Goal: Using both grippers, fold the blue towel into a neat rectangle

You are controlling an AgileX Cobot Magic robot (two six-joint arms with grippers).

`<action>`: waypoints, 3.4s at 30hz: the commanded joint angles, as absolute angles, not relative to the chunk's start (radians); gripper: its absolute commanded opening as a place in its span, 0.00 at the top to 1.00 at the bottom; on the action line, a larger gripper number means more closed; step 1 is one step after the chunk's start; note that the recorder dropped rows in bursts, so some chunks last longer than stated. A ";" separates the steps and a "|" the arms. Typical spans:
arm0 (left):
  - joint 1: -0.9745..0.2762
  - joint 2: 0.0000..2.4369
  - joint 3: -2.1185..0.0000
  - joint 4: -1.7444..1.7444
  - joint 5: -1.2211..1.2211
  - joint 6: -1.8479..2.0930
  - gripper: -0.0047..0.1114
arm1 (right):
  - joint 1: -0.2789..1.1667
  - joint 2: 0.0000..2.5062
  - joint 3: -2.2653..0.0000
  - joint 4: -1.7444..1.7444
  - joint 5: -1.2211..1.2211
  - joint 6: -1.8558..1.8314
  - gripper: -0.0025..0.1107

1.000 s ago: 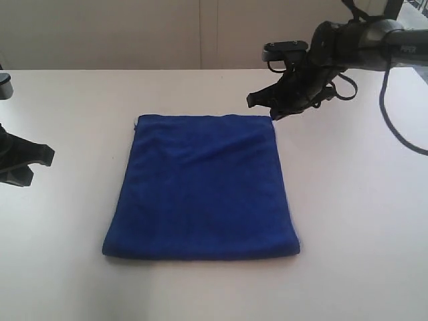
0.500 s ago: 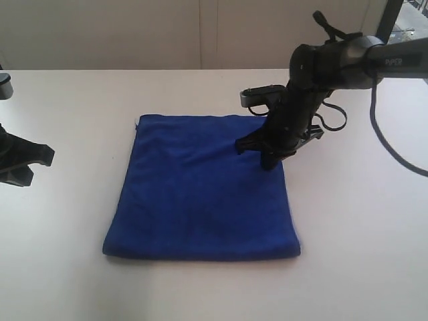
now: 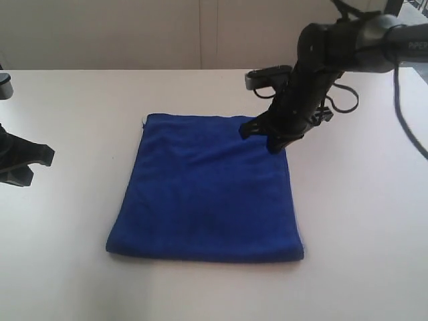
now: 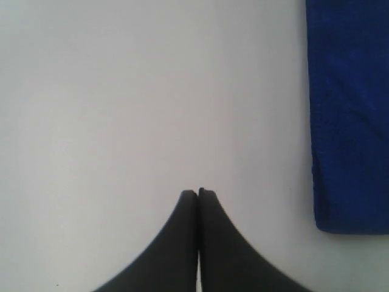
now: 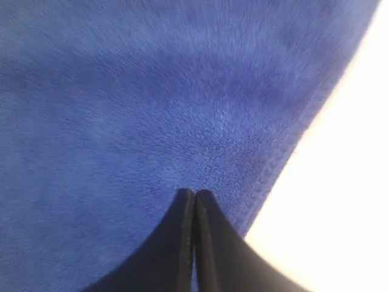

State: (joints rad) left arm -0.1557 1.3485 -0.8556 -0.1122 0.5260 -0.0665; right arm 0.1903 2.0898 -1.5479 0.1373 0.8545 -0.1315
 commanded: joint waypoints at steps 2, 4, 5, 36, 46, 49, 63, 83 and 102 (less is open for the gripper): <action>-0.152 1.339 -0.845 -0.117 0.537 -0.063 0.96 | 0.191 1.974 -1.542 0.149 0.961 -0.126 0.98; -0.152 1.339 -0.845 -0.117 0.537 -0.063 0.96 | 0.190 1.969 -1.521 0.168 0.967 -0.126 0.98; -0.152 1.339 -0.845 -0.117 0.537 -0.063 0.96 | 0.190 1.969 -1.503 0.177 0.963 -0.126 0.98; -0.152 1.339 -0.845 -0.117 0.537 -0.063 0.96 | 0.188 1.996 -1.195 0.023 0.657 -0.162 0.98; -0.152 1.339 -0.845 -0.117 0.537 -0.063 0.96 | 0.188 1.996 -1.195 0.009 0.648 -0.153 0.98; -0.152 1.339 -0.845 -0.117 0.537 -0.063 0.96 | 0.188 1.986 -1.195 0.040 0.648 -0.153 0.98; -0.152 1.339 -0.845 -0.117 0.537 -0.063 0.96 | 0.188 1.769 -1.195 0.074 0.771 -0.175 0.98; -0.152 1.339 -0.845 -0.117 0.478 -0.064 0.96 | 0.190 1.490 -1.005 0.074 0.807 -0.269 0.98; -0.152 1.339 -0.845 -0.122 0.453 -0.064 0.96 | 0.190 1.288 -0.875 0.114 0.791 -0.341 0.98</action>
